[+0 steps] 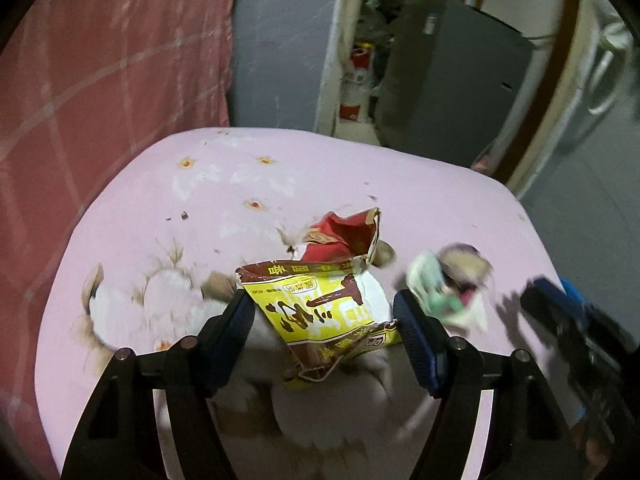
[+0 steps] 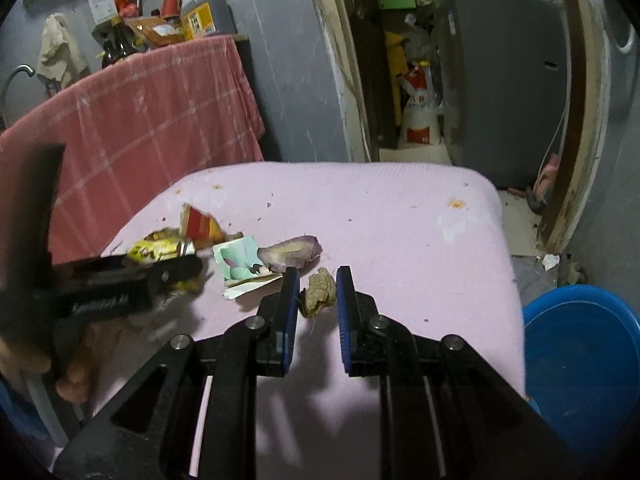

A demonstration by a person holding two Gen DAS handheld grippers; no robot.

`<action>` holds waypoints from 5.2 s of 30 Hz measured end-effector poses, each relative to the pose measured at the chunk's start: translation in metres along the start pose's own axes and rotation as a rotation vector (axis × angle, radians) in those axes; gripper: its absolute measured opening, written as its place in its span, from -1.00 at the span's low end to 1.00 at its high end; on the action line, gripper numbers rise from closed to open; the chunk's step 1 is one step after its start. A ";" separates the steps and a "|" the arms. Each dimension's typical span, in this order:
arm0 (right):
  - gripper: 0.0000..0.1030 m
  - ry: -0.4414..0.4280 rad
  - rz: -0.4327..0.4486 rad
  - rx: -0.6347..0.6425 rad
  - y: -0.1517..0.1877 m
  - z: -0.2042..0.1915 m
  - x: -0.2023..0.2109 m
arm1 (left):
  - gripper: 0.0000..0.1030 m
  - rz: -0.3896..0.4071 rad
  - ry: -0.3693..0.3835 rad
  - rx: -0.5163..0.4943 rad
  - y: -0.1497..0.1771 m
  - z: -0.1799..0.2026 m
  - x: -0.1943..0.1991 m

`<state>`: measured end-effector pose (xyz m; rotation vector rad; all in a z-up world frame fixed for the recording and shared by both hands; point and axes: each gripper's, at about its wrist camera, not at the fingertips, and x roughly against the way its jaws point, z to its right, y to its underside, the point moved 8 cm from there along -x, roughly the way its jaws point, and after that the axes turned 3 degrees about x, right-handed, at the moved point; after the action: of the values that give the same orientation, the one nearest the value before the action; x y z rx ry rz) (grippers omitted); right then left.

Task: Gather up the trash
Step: 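Carry wrapper and brown clump to the blue basin and open both tools, then return both tools over the table toward the remaining trash, then grasp the red foil wrapper with the left tool while the right tool grasps the purple-rimmed peel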

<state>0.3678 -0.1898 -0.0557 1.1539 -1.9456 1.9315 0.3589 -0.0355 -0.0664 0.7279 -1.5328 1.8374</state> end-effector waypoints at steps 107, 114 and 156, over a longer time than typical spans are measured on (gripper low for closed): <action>1.00 0.369 0.633 -0.179 -0.006 0.136 0.223 | 0.97 0.464 0.258 -0.085 -0.028 0.163 0.090; 1.00 0.311 0.697 -0.097 -0.018 0.094 0.225 | 0.97 0.554 0.203 -0.078 -0.029 0.127 0.113; 0.41 0.077 0.131 0.074 -0.026 0.001 0.021 | 0.62 0.211 0.117 -0.063 0.009 0.002 0.041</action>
<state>0.3695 -0.1958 -0.0232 0.9763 -1.9708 2.0965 0.3254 -0.0341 -0.0407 0.4344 -1.6339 1.9365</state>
